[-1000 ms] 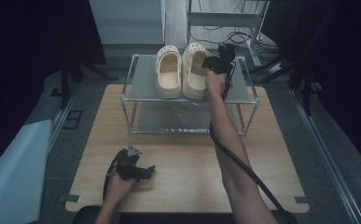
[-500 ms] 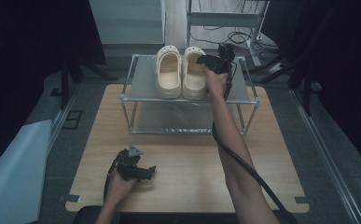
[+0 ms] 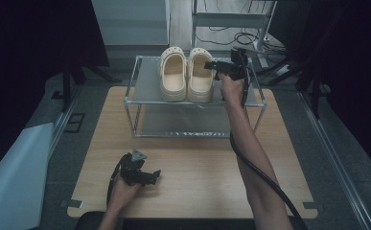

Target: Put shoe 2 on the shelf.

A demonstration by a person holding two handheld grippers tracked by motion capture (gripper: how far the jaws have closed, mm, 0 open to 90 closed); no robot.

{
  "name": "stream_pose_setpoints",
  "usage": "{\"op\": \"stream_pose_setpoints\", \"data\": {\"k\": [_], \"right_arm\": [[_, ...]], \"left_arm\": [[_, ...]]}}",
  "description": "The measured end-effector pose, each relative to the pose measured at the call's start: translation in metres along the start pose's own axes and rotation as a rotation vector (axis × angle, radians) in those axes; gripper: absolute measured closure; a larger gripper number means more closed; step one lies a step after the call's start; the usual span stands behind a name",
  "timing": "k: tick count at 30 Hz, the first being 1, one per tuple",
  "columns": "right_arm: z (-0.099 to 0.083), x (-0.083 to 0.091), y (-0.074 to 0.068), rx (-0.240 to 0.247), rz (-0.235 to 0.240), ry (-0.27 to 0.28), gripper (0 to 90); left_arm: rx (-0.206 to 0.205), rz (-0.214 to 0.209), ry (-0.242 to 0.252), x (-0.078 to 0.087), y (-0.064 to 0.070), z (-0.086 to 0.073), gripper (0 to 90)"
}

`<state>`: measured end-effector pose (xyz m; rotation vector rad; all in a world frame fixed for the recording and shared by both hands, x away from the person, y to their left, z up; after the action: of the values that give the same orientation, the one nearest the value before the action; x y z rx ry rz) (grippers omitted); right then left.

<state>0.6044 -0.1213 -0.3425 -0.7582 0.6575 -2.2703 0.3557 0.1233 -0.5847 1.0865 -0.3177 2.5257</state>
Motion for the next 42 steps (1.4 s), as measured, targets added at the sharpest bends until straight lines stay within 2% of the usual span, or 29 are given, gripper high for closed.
{"op": "stream_pose_setpoints", "data": {"k": [10, 14, 15, 21, 28, 29, 30, 32, 37, 42], "right_arm": [[-0.016, 0.036, 0.0, 0.04, 0.114, -0.014, 22.0], [-0.022, 0.047, -0.002, 0.055, 0.144, -0.015, 22.1], [-0.026, 0.054, -0.004, 0.067, 0.166, -0.018, 21.8], [-0.042, 0.073, -0.004, 0.117, 0.195, -0.045, 21.2], [-0.06, 0.092, -0.004, 0.131, 0.237, -0.057, 21.2], [-0.067, 0.101, -0.004, 0.142, 0.25, -0.061, 21.2], [-0.067, 0.101, -0.004, 0.142, 0.25, -0.061, 21.2], [-0.077, 0.111, -0.001, 0.161, 0.254, -0.067, 21.0], [-0.096, 0.126, 0.005, 0.173, 0.266, -0.079, 19.3], [-0.115, 0.14, 0.016, 0.187, 0.256, -0.09, 16.4]], "left_arm": [[0.0, 0.002, 0.008, 0.0, 0.0, 0.001, 0.0], [0.008, -0.001, 0.01, 0.001, 0.0, 0.001, 0.0], [0.01, -0.002, 0.012, 0.001, 0.0, 0.001, 0.0], [0.011, -0.005, 0.015, 0.001, 0.0, 0.002, 0.0], [0.013, -0.003, 0.016, 0.001, 0.0, 0.002, 0.0], [0.013, -0.003, 0.017, 0.001, 0.0, 0.001, 0.0], [0.013, -0.003, 0.017, 0.001, 0.0, 0.001, 0.0], [0.013, -0.003, 0.016, 0.001, 0.0, 0.001, 0.0], [0.01, -0.001, 0.014, 0.001, 0.0, 0.001, 0.0], [0.017, -0.008, 0.02, 0.002, 0.0, 0.001, 0.0]]}}
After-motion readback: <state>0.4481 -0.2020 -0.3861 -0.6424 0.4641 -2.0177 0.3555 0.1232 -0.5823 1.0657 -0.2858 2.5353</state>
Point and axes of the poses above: each handheld gripper's, and its own axes: x roughly backward along the jaws, z roughly out of its top, y roughly to its right, the point moved 9 cm from there along -x, roughly forward along the jaws, and after that the axes turned 11 degrees about z, right-handed, at the moved point
